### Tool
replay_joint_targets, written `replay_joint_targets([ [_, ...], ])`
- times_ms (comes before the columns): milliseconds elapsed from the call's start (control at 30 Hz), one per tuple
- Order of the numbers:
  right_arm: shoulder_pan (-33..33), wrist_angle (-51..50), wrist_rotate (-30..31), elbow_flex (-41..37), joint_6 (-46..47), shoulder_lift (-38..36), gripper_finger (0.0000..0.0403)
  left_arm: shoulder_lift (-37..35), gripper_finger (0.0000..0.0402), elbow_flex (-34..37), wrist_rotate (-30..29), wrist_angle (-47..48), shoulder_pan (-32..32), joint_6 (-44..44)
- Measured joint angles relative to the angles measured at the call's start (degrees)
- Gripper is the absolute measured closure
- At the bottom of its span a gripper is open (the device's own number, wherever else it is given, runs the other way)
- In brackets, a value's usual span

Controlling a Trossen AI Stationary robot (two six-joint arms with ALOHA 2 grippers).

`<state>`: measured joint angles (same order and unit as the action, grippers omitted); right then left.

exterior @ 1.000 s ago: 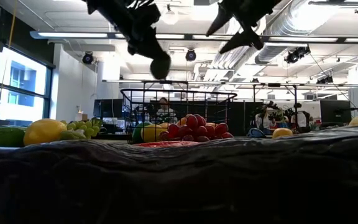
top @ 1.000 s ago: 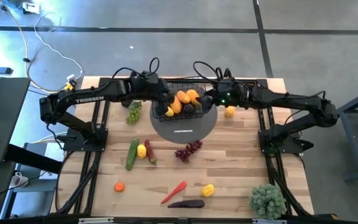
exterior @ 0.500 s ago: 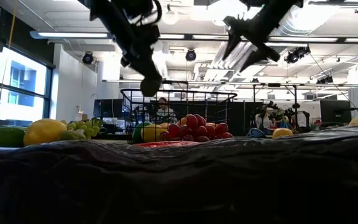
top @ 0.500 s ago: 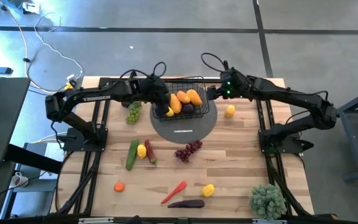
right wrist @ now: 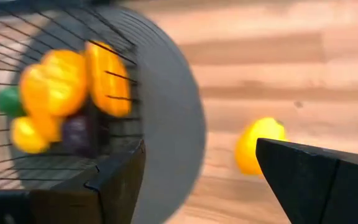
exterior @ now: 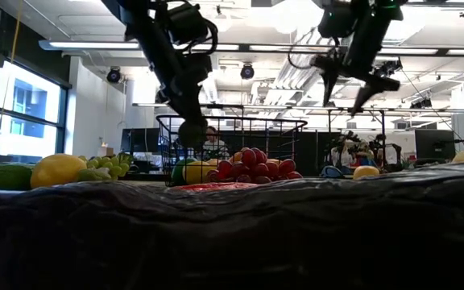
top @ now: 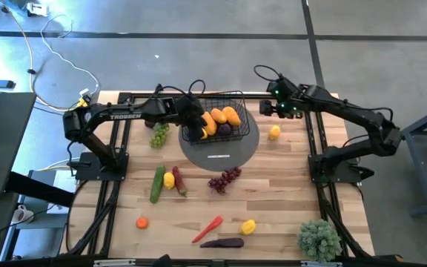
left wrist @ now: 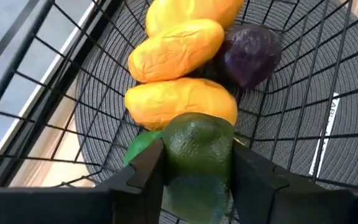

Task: Build produce basket
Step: Put the lime into the wire basket, then put the top lemon into the wire basket

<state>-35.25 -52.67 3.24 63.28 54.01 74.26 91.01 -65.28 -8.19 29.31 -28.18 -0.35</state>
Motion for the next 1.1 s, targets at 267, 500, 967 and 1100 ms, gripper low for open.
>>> replay_joint_targets([
  [267, -1.15, 0.21, -2.42, -6.37, 5.17, 0.01, 0.0116, 0.61, 0.0243, -0.02, 0.02, 0.73, -0.27, 0.06],
  [500, -1.13, 4.5, -2.42, -11.59, 8.82, 0.02, 0.0116, 0.61, 0.021, -0.02, 0.0, 0.91, -0.35, 0.99],
  [967, -1.08, 12.56, -1.97, -21.98, 16.15, 0.02, 0.0116, 0.61, 0.0179, -0.02, -0.86, 0.9, -0.35, 1.01],
  [1100, -1.1, 15.89, -1.96, -23.52, 16.56, 0.02, 0.0116, 0.61, 0.0179, -0.02, -4.02, 0.9, -0.73, 1.29],
])
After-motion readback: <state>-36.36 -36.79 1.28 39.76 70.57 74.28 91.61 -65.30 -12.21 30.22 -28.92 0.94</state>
